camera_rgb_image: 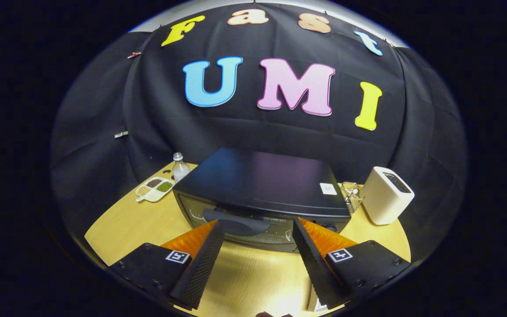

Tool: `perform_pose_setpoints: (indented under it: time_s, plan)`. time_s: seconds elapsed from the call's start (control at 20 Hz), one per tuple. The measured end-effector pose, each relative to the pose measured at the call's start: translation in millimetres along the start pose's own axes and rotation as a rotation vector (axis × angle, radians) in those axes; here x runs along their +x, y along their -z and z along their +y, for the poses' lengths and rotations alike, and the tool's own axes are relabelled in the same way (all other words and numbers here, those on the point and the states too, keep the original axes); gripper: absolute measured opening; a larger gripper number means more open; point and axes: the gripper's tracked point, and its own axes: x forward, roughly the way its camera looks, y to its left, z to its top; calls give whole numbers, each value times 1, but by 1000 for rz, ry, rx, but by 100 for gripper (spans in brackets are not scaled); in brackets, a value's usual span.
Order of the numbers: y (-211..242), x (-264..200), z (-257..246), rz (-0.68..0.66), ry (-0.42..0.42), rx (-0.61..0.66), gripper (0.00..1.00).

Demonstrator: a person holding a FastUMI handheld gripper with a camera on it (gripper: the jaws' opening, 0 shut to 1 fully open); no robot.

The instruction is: Open the toaster oven, put the food inside, and close the toaster oven door.

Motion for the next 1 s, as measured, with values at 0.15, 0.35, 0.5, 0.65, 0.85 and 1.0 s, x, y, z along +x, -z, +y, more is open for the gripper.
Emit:
perform_pose_setpoints:
  time_s: [0.15, 0.35, 0.5, 0.65, 0.85, 1.0]
  plan:
    - [-32, -36, -22, -98, 41, -12, 97]
    - [-55, -85, -47, -174, 95, 25, 97]
    - [-59, -116, -65, -207, 151, 56, 97]
    - [-64, -137, -79, -235, 196, 78, 97]
    - [-72, -149, -91, -259, 224, 89, 97]
    - [-84, -152, -93, -280, 223, 83, 97]
